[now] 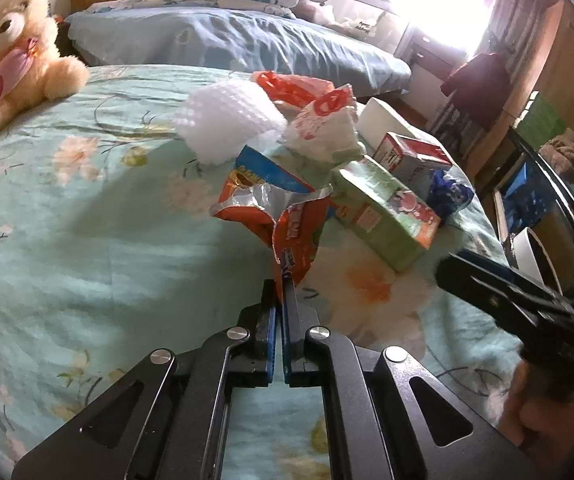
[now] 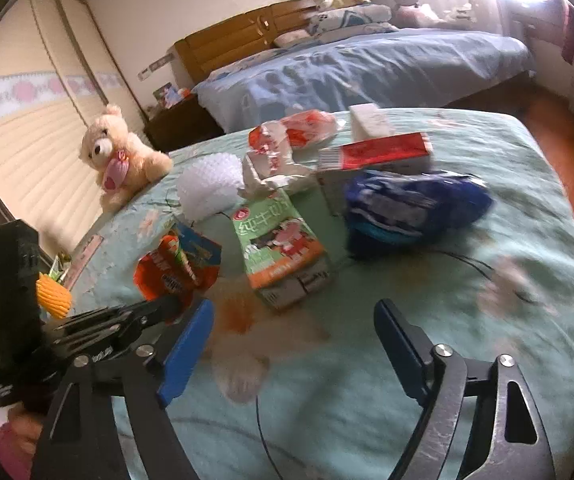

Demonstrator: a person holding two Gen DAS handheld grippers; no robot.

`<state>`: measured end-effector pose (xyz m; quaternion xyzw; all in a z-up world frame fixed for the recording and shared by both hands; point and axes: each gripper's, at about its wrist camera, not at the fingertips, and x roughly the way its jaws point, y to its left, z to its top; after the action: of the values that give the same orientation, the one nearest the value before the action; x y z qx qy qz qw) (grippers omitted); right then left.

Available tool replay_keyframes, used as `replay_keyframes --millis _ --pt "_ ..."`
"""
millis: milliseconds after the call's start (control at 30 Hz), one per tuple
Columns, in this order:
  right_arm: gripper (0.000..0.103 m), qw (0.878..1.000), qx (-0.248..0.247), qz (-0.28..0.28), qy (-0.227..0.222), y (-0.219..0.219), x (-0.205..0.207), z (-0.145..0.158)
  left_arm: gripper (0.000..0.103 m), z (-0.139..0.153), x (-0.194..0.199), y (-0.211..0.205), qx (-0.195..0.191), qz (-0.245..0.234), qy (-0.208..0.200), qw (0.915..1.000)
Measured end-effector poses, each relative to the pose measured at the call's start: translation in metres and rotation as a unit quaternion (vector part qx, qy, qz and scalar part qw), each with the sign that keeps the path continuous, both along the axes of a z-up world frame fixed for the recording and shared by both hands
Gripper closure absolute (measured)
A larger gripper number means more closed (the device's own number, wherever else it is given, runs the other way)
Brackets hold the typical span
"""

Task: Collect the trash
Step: 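Grasp the orange chip bag with the left tool while the right tool grasps the green milk carton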

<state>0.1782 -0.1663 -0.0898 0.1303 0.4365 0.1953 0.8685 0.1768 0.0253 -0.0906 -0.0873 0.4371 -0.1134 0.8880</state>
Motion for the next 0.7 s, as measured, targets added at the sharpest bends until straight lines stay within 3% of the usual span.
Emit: replay_keyframes --millis 267,400,700 --pt "0.025 0.999 -0.037 0.02 -0.001 0.024 0.031 -0.01 0.101 -0.001 -0.005 0.004 -0.002 -0.005 0.0 1.0" --pt "0.044 0.999 -0.046 0.022 -0.001 0.027 0.036 -0.011 0.101 -0.001 -0.007 0.002 -0.002 -0.006 0.001 1.0" --pt "0.048 0.999 -0.022 0.023 -0.006 0.014 0.002 -0.001 0.102 0.01 -0.019 -0.013 -0.006 -0.024 -0.009 0.9997"
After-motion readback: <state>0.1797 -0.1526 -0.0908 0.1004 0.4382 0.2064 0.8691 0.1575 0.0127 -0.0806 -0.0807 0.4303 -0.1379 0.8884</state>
